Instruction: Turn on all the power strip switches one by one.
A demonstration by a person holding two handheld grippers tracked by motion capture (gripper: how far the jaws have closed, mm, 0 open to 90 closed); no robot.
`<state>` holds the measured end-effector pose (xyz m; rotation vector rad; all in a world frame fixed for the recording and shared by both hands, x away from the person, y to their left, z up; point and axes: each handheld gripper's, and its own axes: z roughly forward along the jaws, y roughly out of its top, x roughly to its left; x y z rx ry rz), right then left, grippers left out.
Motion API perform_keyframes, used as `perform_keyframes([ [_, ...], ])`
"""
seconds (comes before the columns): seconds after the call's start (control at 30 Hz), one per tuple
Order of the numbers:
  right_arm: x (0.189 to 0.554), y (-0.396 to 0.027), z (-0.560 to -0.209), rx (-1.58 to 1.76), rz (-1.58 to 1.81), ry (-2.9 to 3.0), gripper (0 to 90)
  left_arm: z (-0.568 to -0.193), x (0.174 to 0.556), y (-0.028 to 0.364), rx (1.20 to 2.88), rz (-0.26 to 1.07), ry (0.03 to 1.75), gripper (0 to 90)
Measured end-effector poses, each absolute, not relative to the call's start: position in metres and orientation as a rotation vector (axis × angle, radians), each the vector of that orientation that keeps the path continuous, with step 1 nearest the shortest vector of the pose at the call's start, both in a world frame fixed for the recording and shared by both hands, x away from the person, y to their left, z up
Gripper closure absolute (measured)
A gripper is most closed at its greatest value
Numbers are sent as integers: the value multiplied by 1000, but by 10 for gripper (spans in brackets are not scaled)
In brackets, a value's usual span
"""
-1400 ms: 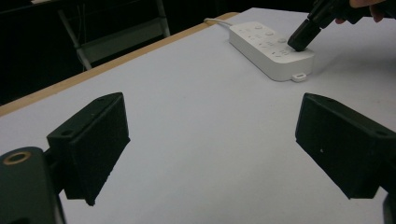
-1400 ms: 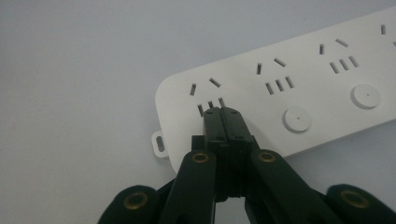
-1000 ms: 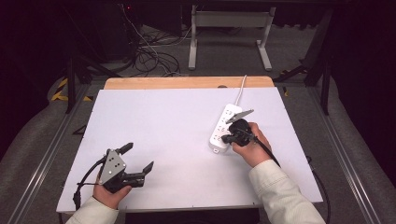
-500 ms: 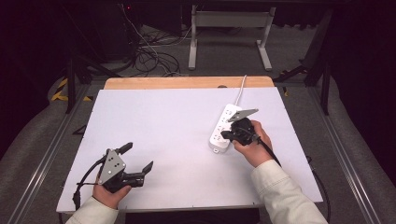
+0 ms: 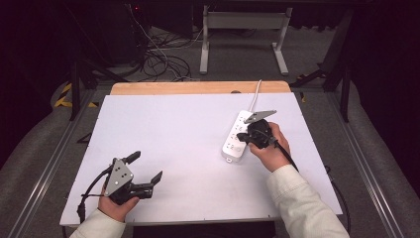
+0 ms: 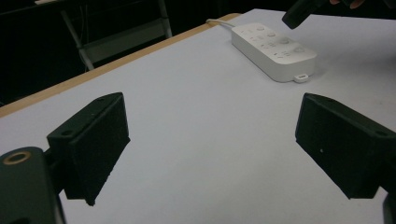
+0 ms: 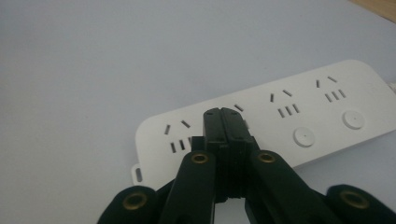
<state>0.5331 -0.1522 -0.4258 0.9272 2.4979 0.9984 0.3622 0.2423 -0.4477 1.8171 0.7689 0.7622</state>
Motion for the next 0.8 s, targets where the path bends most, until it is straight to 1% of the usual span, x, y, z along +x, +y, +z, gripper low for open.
perform_keyframes([
  [0.3, 547, -158, -434, 950, 938, 2486, 900, -448, 362, 242, 1812, 758, 777, 102],
  [0.8, 553, -156, -443, 962, 909, 2526, 900, -448, 362, 242, 1811, 759, 782, 102],
])
